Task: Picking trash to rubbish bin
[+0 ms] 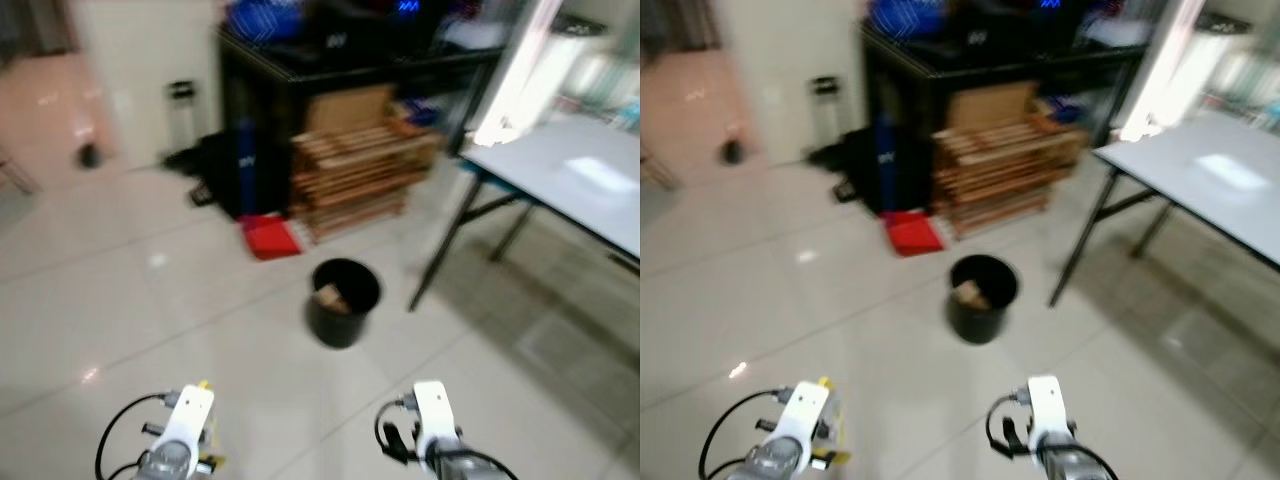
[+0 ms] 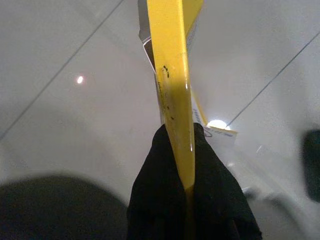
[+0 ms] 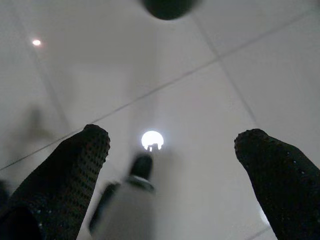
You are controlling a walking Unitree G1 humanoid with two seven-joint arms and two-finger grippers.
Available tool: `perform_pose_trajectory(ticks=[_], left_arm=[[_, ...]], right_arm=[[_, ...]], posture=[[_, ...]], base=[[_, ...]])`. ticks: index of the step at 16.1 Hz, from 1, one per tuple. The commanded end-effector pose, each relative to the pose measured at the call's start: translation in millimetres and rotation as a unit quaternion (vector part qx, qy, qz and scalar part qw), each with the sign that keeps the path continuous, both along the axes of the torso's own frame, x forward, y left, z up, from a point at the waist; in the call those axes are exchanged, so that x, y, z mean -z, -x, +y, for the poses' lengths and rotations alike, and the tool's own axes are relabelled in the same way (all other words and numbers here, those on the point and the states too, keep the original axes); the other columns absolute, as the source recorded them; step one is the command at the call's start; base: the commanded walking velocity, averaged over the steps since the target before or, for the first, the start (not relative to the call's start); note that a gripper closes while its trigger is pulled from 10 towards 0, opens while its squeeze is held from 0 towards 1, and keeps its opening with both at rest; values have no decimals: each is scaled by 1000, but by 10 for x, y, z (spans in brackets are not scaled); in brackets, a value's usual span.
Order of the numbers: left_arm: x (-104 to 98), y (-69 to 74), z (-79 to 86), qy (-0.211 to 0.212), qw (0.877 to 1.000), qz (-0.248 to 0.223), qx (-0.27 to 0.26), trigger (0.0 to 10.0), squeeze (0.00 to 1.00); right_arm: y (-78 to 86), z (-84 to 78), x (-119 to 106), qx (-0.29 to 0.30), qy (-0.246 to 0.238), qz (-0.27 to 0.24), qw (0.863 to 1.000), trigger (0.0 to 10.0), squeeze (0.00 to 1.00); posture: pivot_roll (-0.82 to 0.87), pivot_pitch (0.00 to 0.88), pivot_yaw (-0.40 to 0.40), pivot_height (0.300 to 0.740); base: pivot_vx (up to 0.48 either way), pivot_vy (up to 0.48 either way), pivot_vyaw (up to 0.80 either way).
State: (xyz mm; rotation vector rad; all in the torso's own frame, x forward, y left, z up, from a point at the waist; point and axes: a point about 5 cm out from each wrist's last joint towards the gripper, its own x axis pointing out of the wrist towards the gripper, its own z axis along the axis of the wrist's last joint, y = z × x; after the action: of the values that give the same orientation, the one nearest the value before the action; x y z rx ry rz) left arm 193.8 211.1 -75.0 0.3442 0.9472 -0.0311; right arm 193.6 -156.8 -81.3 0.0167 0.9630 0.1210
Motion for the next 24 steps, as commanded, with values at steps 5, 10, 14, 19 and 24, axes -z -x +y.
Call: perform_pose_trajectory(ticks=[5,10,14,19,24], left_arm=[[-19,-63,-86,10,1000,-10,4,10000,0],[-17,-64,-102,10,1000,-11,8,10000,0],[-17,-64,-102,10,1000,-10,10,10000,0],[-20,-73,-113,10,1000,-11,11,10000,0],[-16,-66,-117,9,1000,-12,12,10000,0]], right_arm=[[-32,-51,-20,5,2,-6,1000,10000,0],[-26,-52,-18,15,-4,-8,1000,10000,0],[-28,-38,-20,9,-8,-10,1000,10000,0],[-43,-39,-28,11,-9,-14,1000,10000,0],[-57,-15,-39,-17,-6,-21,1000,10000,0]], posture=[[17,24,-93,740],[17,26,-91,740],[17,30,-90,740],[19,22,-91,740],[20,5,-93,740]], base=[[383,0,-320],[379,0,0],[375,0,-517],[373,0,0],[372,0,135]])
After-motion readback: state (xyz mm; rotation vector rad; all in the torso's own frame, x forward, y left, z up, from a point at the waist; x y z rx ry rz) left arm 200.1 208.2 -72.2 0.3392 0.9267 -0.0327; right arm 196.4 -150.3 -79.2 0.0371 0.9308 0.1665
